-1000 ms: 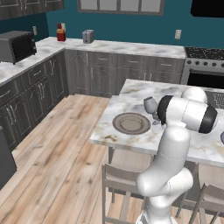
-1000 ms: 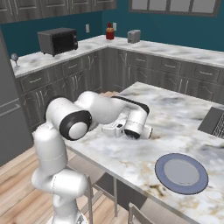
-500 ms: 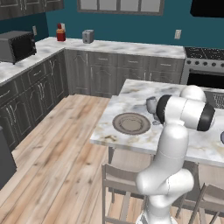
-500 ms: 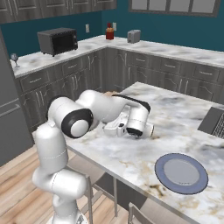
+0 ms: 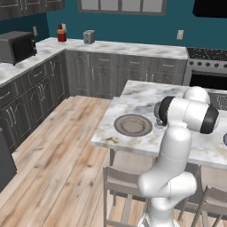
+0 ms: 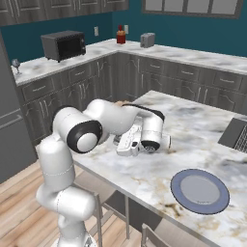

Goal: Retrieve the wine glasses from the counter and place one next to each plate.

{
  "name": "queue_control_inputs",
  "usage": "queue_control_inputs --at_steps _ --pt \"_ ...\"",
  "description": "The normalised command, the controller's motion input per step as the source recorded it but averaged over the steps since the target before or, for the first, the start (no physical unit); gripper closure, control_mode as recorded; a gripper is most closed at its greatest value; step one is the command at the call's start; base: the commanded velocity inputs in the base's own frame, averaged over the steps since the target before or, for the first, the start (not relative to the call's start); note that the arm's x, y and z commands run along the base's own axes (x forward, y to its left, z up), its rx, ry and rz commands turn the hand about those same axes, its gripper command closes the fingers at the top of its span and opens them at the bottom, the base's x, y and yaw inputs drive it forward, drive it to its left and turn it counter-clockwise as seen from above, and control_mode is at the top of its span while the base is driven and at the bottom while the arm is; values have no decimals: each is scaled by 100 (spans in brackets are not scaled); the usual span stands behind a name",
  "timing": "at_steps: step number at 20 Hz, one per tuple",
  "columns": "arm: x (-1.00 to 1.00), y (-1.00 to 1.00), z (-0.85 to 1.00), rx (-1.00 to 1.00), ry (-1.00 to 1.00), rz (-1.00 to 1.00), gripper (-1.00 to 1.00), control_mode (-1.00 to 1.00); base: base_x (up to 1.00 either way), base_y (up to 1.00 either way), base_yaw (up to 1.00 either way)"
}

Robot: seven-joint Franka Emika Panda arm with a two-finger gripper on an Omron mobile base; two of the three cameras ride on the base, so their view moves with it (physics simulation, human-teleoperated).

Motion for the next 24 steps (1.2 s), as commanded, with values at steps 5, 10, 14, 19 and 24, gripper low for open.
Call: queue_control_inputs --at_steps 5,10,14,19,24 --pt "2 -2 -27 0 0 0 -100 -100 0 0 0" --pt "-1 -21 -10 0 0 -1 -100 -100 0 0 0" --pt "-21 -25 4 0 0 -6 -100 -100 0 0 0" --pt "-51 -35 48 0 0 -16 -100 -100 0 0 0" --pt "-71 -21 91 1 0 -18 -100 -100 0 0 0"
